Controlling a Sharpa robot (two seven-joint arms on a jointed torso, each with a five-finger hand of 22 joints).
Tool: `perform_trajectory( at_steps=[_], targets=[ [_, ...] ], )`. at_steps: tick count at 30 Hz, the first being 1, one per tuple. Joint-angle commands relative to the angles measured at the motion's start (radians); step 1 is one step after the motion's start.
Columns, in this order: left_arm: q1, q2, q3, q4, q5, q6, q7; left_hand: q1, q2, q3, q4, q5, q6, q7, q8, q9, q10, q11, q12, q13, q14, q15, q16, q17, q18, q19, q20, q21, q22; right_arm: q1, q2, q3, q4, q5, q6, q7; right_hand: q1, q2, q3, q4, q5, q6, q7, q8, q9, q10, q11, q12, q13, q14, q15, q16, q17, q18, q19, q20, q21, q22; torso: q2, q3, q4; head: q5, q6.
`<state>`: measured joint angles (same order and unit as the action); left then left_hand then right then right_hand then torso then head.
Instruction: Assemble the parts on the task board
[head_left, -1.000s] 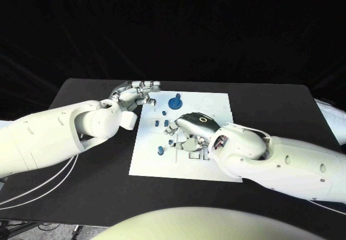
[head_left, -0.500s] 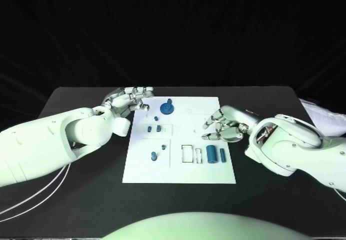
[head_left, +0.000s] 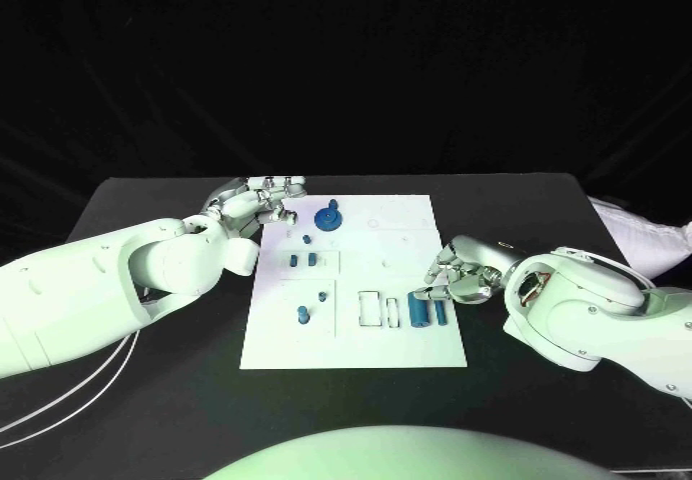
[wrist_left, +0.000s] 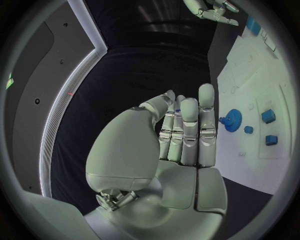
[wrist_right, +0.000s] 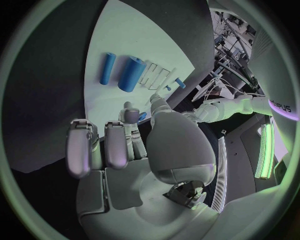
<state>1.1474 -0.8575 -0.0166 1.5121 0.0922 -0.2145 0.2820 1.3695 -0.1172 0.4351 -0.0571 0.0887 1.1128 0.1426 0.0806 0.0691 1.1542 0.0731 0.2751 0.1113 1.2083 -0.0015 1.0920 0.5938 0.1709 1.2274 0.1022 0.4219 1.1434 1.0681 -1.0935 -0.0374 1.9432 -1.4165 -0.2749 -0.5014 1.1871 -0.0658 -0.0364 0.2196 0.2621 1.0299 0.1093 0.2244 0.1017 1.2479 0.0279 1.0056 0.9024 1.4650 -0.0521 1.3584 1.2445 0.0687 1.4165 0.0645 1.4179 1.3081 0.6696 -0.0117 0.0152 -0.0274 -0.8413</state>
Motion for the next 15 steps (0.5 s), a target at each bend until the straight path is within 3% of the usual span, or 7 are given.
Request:
perform_trajectory(
  at_steps=[1, 7, 15],
  targets=[
    [0.000, 0.000, 0.001, 0.003, -0.005, 0.018, 0.004, -0.002, 0.008, 0.005, 0.000, 0.000, -0.006, -0.001, -0.001, -0.001, -0.009, 0.001, 0.007, 0.001, -0.005, -0.001, -0.005, -0.001, 0.010, -0.005, -0.004, -0.006, -0.001, -0.007, 0.010, -0.001, -0.004, -0.062, 0.043, -0.059, -0.009, 0.002, -0.024, 0.033, -0.032, -0.006, -0.001, 0.012, 0.002, -0.010, 0.000, 0.011, 0.016, 0.053, 0.008, 0.007, 0.003, -0.010, 0.004, 0.002, 0.005, 0.032, 0.001, -0.0006, 0.0009, 0.001, -0.002],
    [0.000, -0.002, 0.001, 0.004, -0.005, 0.019, 0.003, -0.003, 0.009, 0.006, 0.001, 0.000, -0.006, -0.001, 0.000, 0.000, -0.011, 0.001, 0.007, 0.002, -0.005, -0.001, -0.005, -0.001, 0.010, -0.005, -0.003, -0.006, -0.002, -0.020, 0.030, -0.001, -0.021, -0.085, 0.056, -0.072, 0.000, 0.007, -0.038, 0.049, -0.035, -0.001, -0.004, 0.021, 0.004, -0.004, -0.002, 0.020, 0.031, 0.053, 0.007, 0.008, 0.004, -0.010, 0.005, 0.001, 0.006, 0.034, 0.001, 0.0006, -0.0007, 0.010, -0.004],
    [0.000, -0.001, 0.000, 0.002, -0.005, 0.021, 0.003, -0.003, 0.009, 0.006, 0.001, 0.000, -0.006, -0.001, 0.000, 0.000, -0.011, 0.001, 0.007, 0.002, -0.005, -0.001, -0.005, -0.001, 0.010, -0.005, -0.003, -0.006, -0.002, -0.031, 0.047, -0.002, -0.039, -0.126, 0.072, -0.081, 0.007, 0.012, -0.047, 0.059, -0.029, 0.004, -0.006, 0.027, 0.005, -0.002, -0.003, 0.022, 0.039, 0.052, 0.006, 0.008, 0.004, -0.010, 0.005, 0.000, 0.007, 0.036, 0.001, 0.0002, 0.0000, 0.009, -0.007]
  ],
)
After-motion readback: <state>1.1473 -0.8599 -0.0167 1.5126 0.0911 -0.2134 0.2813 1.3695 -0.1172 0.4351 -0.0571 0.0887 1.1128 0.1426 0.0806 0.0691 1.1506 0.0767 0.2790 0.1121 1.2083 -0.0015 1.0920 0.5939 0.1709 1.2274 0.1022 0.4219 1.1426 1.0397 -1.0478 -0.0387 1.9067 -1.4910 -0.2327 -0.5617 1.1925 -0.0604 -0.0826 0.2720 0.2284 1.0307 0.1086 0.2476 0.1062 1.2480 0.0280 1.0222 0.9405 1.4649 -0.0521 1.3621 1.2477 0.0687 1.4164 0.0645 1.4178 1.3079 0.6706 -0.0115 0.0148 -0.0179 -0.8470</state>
